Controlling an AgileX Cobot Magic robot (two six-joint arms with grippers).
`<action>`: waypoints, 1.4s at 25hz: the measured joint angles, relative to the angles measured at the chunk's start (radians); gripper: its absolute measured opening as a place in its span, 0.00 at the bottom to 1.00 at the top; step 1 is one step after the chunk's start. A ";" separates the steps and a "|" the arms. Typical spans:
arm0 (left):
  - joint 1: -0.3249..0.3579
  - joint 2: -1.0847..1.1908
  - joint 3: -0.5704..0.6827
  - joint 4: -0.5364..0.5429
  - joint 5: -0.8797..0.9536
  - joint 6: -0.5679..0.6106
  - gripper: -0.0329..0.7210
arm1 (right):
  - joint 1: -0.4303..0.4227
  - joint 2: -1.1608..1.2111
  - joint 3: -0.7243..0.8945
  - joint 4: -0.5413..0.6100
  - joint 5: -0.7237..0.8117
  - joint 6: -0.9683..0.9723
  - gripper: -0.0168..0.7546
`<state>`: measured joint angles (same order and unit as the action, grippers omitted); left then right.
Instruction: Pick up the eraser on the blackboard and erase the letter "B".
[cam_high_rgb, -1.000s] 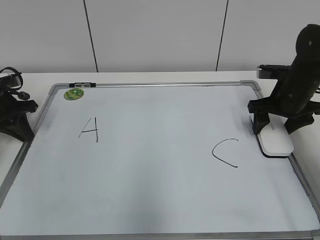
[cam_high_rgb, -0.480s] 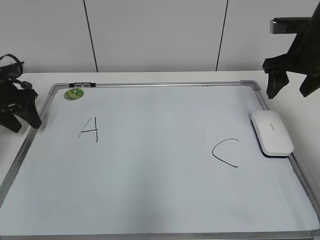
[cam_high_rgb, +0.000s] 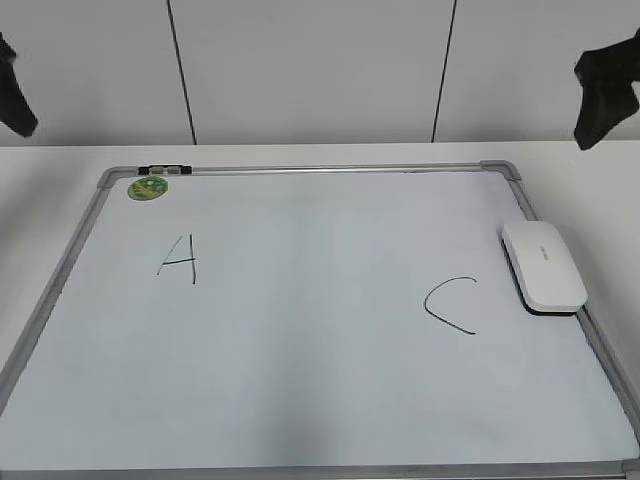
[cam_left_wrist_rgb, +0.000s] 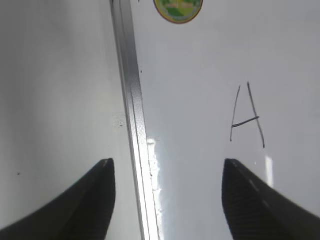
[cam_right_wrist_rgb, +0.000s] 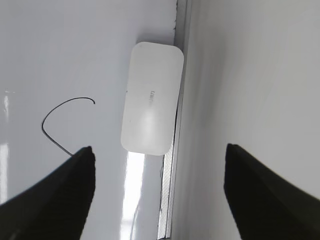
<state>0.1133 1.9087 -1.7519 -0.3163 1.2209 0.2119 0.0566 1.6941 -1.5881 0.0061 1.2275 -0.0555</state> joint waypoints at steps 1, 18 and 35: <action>0.000 -0.047 0.012 0.010 0.000 -0.002 0.70 | 0.000 -0.022 0.003 0.000 0.000 0.000 0.79; -0.023 -0.855 0.602 0.081 0.027 -0.034 0.70 | 0.000 -0.530 0.363 0.034 0.016 -0.019 0.79; -0.079 -1.408 1.107 0.106 0.028 -0.078 0.67 | 0.000 -1.253 0.829 0.040 0.016 -0.003 0.79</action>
<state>0.0339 0.5004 -0.6453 -0.2101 1.2490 0.1339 0.0566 0.4407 -0.7589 0.0464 1.2433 -0.0589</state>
